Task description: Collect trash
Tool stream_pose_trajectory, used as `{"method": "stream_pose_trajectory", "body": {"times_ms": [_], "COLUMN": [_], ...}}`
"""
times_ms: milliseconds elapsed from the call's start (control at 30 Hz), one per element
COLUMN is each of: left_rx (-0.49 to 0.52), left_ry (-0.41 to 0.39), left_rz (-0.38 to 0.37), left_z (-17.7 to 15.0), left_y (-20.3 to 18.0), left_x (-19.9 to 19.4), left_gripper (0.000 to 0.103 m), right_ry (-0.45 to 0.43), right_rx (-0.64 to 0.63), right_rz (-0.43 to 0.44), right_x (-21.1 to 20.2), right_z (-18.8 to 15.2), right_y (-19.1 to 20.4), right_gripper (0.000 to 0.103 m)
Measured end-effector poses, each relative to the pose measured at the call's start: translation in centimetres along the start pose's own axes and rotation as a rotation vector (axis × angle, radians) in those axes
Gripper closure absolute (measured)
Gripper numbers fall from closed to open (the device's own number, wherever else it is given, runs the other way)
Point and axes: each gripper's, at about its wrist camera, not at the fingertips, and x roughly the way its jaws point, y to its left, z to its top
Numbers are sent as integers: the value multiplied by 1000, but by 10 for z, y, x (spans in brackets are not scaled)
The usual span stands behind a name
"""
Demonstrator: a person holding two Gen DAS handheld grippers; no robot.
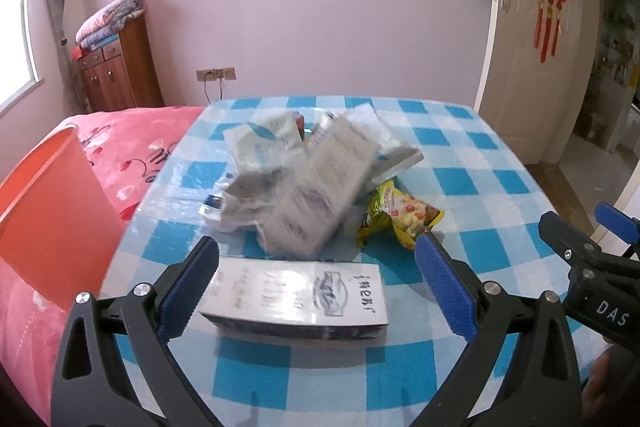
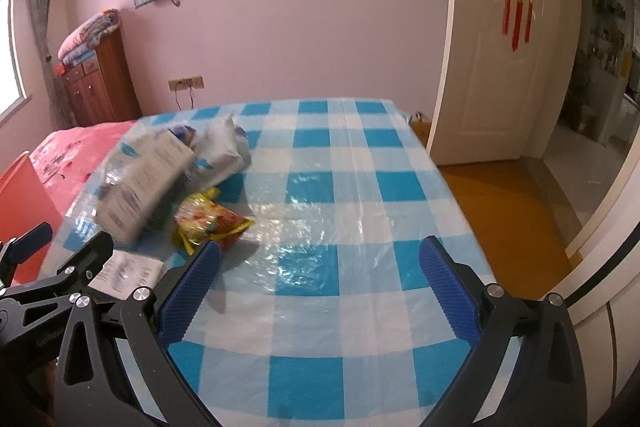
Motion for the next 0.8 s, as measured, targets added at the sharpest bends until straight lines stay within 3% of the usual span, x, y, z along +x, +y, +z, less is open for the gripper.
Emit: {"method": "stream_pose_trajectory", "body": {"times_ms": [433,800], "left_rx": [-33,-48], "left_ry": [-75,-106], "left_rz": [6,13], "left_z": [2,-1], "left_y": [31,46], "left_x": [-49,-70], "left_gripper": [4,4], "right_ry": [-112,-164], "right_rx": [-33,-60], "right_rz": [15,5], "right_x": [-62,-91], "right_z": [4,2], "right_y": [26,38], "right_gripper": [5,5]}}
